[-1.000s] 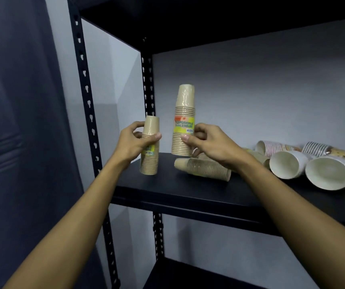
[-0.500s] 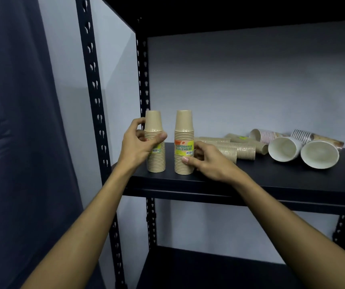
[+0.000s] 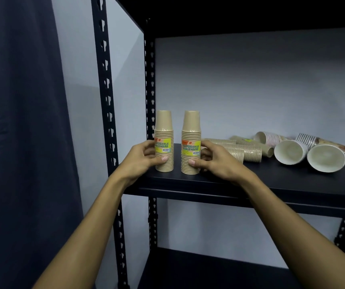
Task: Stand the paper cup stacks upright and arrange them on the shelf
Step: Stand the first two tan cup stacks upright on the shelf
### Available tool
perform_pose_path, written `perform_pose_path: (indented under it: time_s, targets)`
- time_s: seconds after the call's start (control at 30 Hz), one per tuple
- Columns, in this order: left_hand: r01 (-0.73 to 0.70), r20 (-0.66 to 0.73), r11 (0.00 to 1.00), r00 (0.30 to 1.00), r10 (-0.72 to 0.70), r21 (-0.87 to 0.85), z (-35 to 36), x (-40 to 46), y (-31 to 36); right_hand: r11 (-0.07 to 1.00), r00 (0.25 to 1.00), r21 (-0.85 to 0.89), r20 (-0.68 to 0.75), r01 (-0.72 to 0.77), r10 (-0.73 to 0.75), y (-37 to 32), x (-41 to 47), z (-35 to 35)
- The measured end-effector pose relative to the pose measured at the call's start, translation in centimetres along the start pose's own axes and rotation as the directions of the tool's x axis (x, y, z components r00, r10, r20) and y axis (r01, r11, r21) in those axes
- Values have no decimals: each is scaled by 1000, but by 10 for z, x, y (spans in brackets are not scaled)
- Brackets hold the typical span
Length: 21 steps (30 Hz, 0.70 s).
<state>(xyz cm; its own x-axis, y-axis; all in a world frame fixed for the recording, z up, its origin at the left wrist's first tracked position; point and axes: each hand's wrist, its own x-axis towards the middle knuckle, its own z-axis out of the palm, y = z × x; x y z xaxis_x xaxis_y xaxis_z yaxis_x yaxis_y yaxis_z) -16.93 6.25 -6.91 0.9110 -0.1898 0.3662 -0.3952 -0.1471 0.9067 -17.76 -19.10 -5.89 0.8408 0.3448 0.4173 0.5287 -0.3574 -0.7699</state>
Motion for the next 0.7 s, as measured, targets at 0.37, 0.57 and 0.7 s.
perform_pose_path:
  time_s: [0.37, 0.57, 0.7]
  targets:
    - [18, -58, 994, 998, -12, 109, 7, 13, 6, 994, 998, -101, -46, -40, 36, 4, 22, 5]
    - [34, -45, 993, 999, -29, 115, 9, 15, 8, 996, 999, -85, -48, -27, 23, 6, 24, 7]
    - [76, -18, 995, 997, -75, 57, 3, 14, 2, 998, 1000, -59, -20, -3, 2, 4, 21, 7]
